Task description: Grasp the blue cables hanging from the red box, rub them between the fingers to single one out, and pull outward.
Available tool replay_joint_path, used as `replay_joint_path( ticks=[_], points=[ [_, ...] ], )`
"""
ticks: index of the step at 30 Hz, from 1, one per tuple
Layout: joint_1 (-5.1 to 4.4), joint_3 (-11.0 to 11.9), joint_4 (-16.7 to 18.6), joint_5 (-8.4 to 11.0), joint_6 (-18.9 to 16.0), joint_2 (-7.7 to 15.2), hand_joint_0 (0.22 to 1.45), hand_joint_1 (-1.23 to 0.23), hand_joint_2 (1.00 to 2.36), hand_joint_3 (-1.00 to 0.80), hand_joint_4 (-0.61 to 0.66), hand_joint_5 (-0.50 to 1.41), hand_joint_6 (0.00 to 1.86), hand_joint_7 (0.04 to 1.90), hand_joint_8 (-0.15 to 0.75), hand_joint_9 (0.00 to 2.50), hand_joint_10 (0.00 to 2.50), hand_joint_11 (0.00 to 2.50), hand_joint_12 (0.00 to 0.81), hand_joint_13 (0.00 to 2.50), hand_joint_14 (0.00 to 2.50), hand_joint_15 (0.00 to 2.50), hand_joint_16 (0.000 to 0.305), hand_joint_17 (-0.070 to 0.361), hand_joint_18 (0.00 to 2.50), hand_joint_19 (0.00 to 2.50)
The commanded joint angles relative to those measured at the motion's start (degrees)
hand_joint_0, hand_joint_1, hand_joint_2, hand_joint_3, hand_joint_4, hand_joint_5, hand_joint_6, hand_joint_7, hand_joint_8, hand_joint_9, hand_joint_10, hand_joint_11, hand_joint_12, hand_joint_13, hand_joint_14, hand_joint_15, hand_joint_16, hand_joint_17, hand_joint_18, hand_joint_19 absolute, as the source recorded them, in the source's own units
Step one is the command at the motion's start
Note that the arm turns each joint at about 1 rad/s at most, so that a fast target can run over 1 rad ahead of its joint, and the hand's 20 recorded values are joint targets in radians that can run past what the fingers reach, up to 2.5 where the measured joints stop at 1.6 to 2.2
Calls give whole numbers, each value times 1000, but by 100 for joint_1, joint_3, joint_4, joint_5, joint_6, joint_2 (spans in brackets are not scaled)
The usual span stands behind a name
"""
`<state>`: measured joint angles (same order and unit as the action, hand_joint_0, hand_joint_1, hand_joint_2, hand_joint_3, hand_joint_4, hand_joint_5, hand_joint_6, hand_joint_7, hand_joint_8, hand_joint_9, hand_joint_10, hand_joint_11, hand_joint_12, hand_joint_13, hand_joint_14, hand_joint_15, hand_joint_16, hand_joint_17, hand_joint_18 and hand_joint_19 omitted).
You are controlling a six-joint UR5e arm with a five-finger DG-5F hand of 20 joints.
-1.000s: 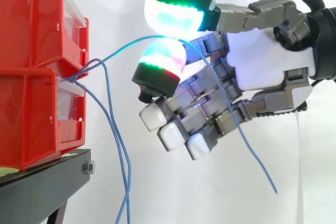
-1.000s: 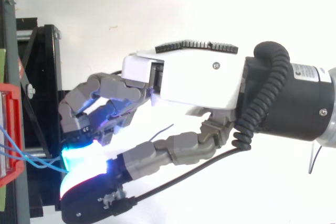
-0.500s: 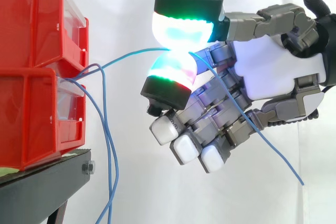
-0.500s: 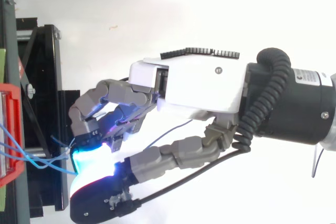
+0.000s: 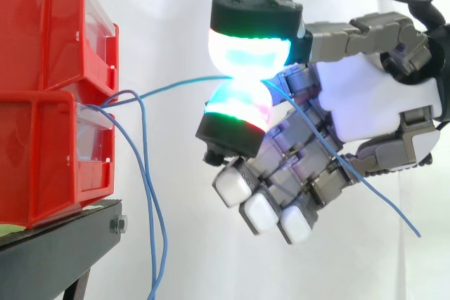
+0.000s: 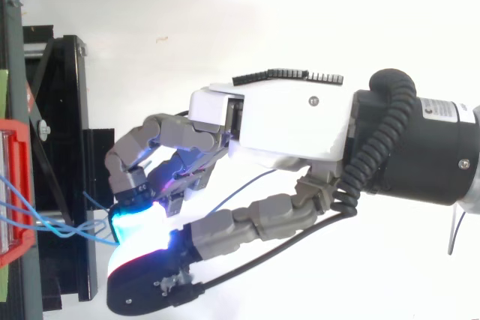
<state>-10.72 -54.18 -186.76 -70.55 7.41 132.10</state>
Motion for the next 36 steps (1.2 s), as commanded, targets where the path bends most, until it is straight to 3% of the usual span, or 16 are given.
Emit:
replay_joint_path(
  ticks=[1, 6, 10, 14, 18, 20, 24, 36],
  points=[
    [0, -75, -36, -21, 6, 0, 651, -751, 1026, 107, -241, -148, 943, 1371, 273, 928, 13, 509, 399, 866, 19, 597, 51, 114, 739, 654],
    [0, -427, 25, -29, -21, 0, 654, -753, 1026, 109, -230, -147, 943, 1369, 277, 927, 13, 502, 398, 867, 19, 599, 51, 115, 742, 652],
    [0, -515, 122, -29, -21, 0, 655, -753, 1026, 110, -221, -148, 943, 1378, 276, 935, 15, 511, 404, 867, 19, 596, 51, 115, 741, 645],
    [0, -752, 342, -47, -47, 0, 657, -753, 1026, 107, -209, -148, 943, 1379, 284, 937, 13, 491, 408, 864, 19, 576, 51, 115, 740, 639],
    [0, -1112, 931, -231, -117, 0, 657, -751, 1026, 112, -205, -148, 944, 1377, 281, 954, 13, 488, 404, 890, 20, 582, 51, 115, 761, 635],
    [0, -1349, 1511, -363, -284, 0, 658, -752, 1026, 113, -206, -147, 945, 1373, 286, 957, 13, 492, 411, 897, 18, 577, 53, 118, 760, 630],
    [0, -1429, 1977, -381, -548, 0, 657, -751, 1026, 117, -207, -147, 945, 1374, 285, 955, 13, 521, 400, 875, 19, 589, 51, 115, 751, 637],
    [0, -1437, 1950, -398, -522, 0, 657, -750, 1025, 116, -200, -146, 947, 1355, 289, 959, 15, 522, 402, 887, 20, 579, 51, 115, 757, 628]
  ],
)
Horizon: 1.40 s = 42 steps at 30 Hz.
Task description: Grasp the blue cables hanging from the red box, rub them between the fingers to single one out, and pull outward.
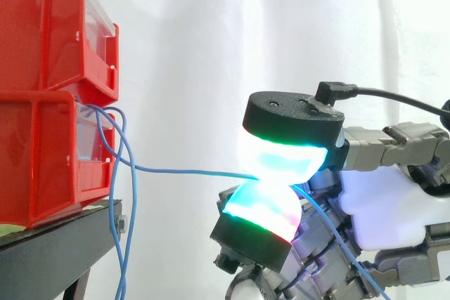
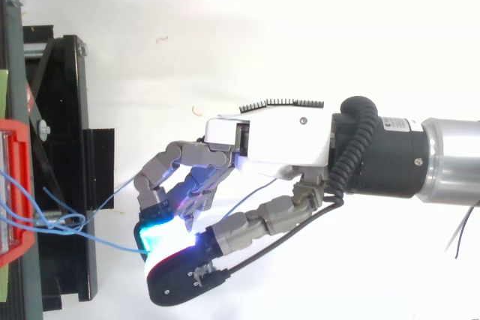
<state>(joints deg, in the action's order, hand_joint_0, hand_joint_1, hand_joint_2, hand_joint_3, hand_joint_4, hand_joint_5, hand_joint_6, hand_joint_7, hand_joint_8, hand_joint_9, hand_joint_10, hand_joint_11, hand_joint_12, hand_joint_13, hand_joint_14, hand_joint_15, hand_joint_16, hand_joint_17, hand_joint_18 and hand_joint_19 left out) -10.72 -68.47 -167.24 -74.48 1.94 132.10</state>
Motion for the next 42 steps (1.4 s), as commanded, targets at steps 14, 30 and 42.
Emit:
replay_joint_path(
  ticks=[14, 30, 42],
  points=[
    [0, 1, 7, 21, 61, 0, 656, -748, 1026, 117, -193, -146, 947, 1358, 294, 965, 13, 500, 405, 894, 18, 566, 52, 116, 757, 628],
    [0, -8, 7, 21, 61, 0, 657, -744, 1028, 116, -187, -148, 947, 1360, 333, 975, 14, 477, 481, 937, 17, 581, 56, 126, 823, 635],
    [0, 1, 7, 21, 61, 0, 662, -734, 1035, 122, -144, -155, 940, 1393, 424, 1060, 16, 504, 533, 1140, 16, 761, 62, 140, 804, 655]
  ],
)
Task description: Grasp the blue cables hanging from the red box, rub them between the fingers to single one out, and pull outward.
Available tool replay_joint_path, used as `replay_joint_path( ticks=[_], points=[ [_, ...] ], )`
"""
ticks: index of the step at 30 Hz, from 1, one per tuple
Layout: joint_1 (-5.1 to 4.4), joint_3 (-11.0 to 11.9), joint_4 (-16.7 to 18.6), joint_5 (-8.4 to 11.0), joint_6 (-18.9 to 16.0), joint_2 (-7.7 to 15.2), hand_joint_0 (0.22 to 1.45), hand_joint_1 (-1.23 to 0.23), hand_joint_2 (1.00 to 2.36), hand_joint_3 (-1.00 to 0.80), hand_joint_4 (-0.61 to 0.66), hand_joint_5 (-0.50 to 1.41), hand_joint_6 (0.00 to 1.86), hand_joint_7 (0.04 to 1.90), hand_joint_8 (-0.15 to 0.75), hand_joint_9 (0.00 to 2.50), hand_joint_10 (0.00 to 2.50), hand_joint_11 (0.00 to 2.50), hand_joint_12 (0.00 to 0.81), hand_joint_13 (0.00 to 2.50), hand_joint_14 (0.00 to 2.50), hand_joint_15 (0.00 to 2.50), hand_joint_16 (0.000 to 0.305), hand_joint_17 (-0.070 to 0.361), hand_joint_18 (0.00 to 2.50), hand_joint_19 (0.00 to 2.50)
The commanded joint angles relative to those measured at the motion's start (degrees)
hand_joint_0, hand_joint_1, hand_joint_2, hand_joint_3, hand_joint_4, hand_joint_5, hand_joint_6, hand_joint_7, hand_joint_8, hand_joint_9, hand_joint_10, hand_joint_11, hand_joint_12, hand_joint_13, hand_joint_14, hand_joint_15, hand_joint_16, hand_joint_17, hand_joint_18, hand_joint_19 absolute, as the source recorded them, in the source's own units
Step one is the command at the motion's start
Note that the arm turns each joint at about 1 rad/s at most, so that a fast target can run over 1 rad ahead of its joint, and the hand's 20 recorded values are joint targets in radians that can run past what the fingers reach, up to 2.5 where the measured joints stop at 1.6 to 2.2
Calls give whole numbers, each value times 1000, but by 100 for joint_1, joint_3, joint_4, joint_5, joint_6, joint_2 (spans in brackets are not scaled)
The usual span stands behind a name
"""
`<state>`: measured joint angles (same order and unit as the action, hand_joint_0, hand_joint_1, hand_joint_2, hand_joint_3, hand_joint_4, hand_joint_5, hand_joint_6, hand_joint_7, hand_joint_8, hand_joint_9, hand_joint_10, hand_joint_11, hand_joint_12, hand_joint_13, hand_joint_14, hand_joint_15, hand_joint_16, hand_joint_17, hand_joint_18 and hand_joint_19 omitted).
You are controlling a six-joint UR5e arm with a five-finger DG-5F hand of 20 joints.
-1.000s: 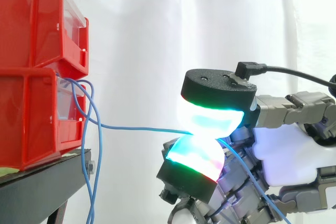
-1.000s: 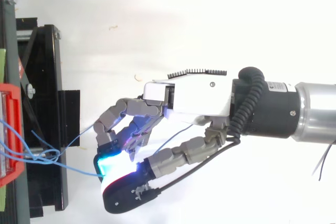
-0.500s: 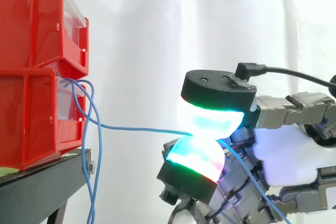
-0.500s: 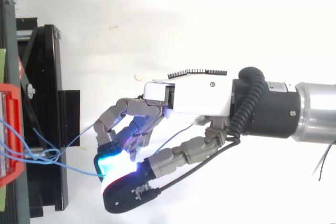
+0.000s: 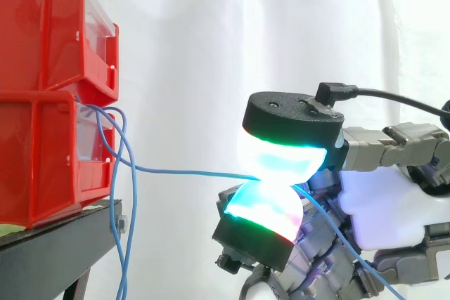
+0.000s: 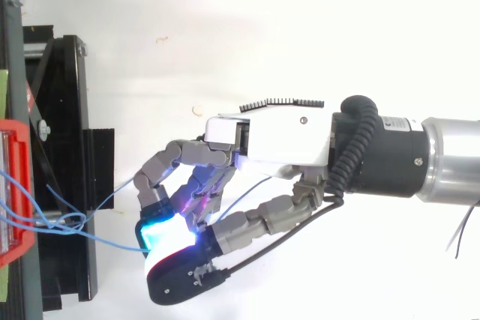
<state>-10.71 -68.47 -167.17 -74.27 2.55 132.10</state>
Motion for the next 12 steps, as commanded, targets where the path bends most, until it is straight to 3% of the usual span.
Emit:
replay_joint_path(
  ticks=[1, 2, 3, 4, 5, 6, 7, 8, 9, 10, 11, 12],
  points=[
    [-1, 1, 0, 0, 0, 0, 664, -737, 1034, 114, -150, -154, 941, 1380, 432, 1049, 15, 522, 564, 990, 18, 741, 59, 134, 829, 654],
    [-1, 1, 0, 0, 0, 0, 664, -737, 1033, 112, -143, -154, 940, 1389, 425, 1010, 16, 448, 481, 943, 17, 625, 69, 155, 793, 684],
    [-1, 1, 0, 0, 0, 0, 664, -739, 1033, 109, -149, -153, 940, 1386, 442, 1024, 13, 455, 500, 852, 17, 557, 67, 151, 979, 633],
    [-1, 1, 0, 0, 0, 0, 664, -738, 1033, 109, -144, -154, 940, 1383, 424, 1027, 12, 437, 453, 869, 16, 596, 68, 153, 923, 652],
    [-1, 1, 0, 0, 0, 0, 664, -737, 1033, 108, -145, -154, 940, 1377, 420, 1072, 16, 515, 472, 935, 21, 755, 64, 144, 776, 682],
    [-1, 1, 0, 0, 0, 0, 664, -738, 1033, 107, -149, -154, 939, 1386, 430, 1033, 14, 487, 440, 885, 17, 663, 68, 153, 1042, 606],
    [-1, 1, 0, 0, 0, 0, 665, -740, 1033, 100, -148, -154, 938, 1396, 425, 1056, 16, 500, 440, 847, 13, 574, 67, 150, 1149, 577],
    [-1, -8, 0, 0, 0, 0, 665, -739, 1033, 100, -146, -154, 937, 1394, 423, 1095, 14, 553, 502, 902, 15, 634, 59, 132, 877, 633],
    [-1, -8, 0, 0, 0, 0, 665, -738, 1033, 104, -143, -154, 938, 1389, 405, 1099, 17, 578, 437, 919, 16, 740, 59, 134, 874, 620],
    [-1, -8, 0, 0, 0, 0, 668, -741, 1032, 95, -154, -153, 937, 1394, 447, 1069, 16, 529, 484, 770, 13, 497, 64, 145, 1075, 596],
    [-1, 1, 0, 0, 0, 0, 666, -738, 1034, 101, -140, -155, 937, 1395, 464, 1115, 17, 568, 465, 973, 15, 641, 54, 123, 932, 623],
    [-1, 1, 0, 0, 0, 0, 666, -734, 1035, 106, -140, -155, 938, 1387, 431, 1138, 14, 589, 442, 1037, 17, 769, 62, 139, 884, 621]
  ],
)
